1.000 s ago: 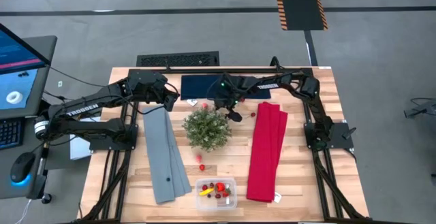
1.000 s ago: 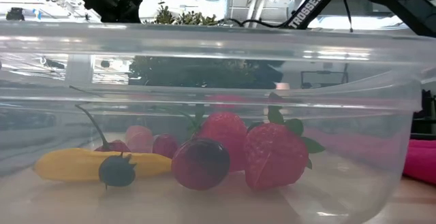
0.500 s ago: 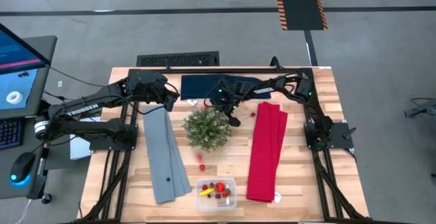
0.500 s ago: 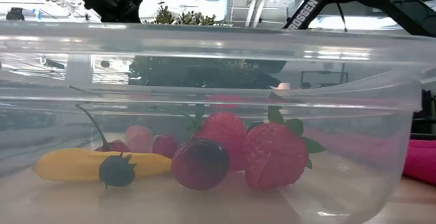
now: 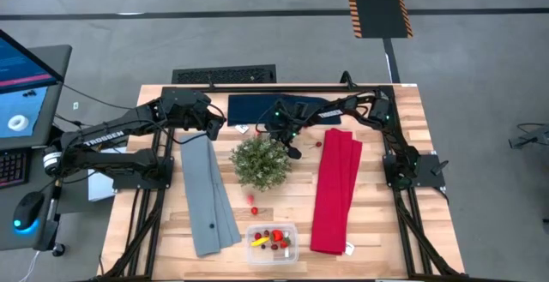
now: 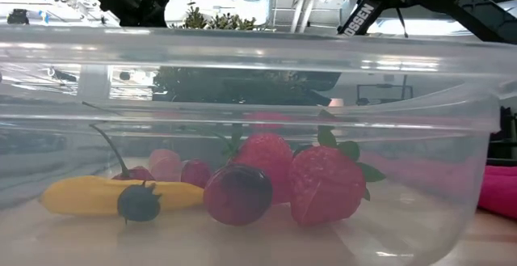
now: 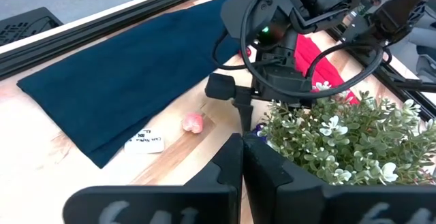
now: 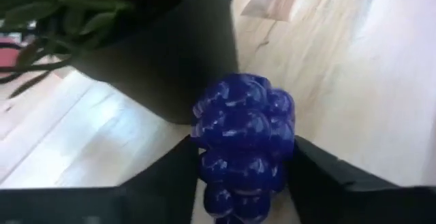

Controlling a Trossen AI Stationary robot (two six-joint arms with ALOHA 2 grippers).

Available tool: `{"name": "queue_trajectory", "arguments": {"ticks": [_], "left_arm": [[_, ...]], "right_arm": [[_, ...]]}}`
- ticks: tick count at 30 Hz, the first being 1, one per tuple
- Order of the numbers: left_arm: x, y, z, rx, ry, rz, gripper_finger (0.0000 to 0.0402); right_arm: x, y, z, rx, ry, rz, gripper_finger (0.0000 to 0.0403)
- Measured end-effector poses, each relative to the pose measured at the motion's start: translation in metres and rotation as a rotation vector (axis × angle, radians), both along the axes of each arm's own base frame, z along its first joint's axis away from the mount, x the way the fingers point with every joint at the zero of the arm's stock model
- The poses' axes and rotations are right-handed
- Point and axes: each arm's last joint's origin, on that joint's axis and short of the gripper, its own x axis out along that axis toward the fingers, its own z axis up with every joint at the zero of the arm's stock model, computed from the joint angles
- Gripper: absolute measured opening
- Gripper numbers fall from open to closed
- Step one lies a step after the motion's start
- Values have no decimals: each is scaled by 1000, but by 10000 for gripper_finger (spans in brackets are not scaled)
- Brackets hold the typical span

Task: Pick and placing Produce into tupperware
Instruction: Put the grapes into the transparent container

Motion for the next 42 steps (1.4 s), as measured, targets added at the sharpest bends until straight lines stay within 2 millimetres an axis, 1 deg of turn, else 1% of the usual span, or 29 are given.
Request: {"name": "queue_trajectory", "arguments": {"ticks": [2,3,6,8,11,14,16,18,20,23,26,29,33,37,40,42], "left_arm": [[0,0,0,0,0,0,0],[0,0,0,0,-1,0,0],[0,0,0,0,0,0,0],[0,0,0,0,0,0,0],[0,0,0,0,0,0,0],[0,0,0,0,0,0,0],[0,0,0,0,0,0,0],[0,0,0,0,0,0,0],[0,0,0,0,0,0,0],[0,0,0,0,0,0,0],[0,0,0,0,0,0,0],[0,0,0,0,0,0,0],[0,0,0,0,0,0,0],[0,0,0,0,0,0,0],[0,0,0,0,0,0,0],[0,0,0,0,0,0,0]], "right_arm": [[0,0,0,-1,7,-1,160],[-1,0,-1,4,11,0,155],[-6,-3,2,26,43,-7,155],[-9,-5,2,41,59,-10,171],[-15,-8,6,68,94,-19,210],[-21,-13,6,104,123,-29,224],[-27,-16,12,115,151,-39,218],[-30,-20,16,108,142,-33,202],[-39,-22,22,129,170,-26,183],[-46,-24,33,139,180,-17,161],[-55,-25,43,146,199,-7,158],[-65,-27,55,160,223,-13,176],[-74,-31,76,172,183,-23,193],[-82,-30,107,181,93,-10,183],[-87,-22,134,161,20,12,170],[-89,-13,149,149,-5,24,166]]}}
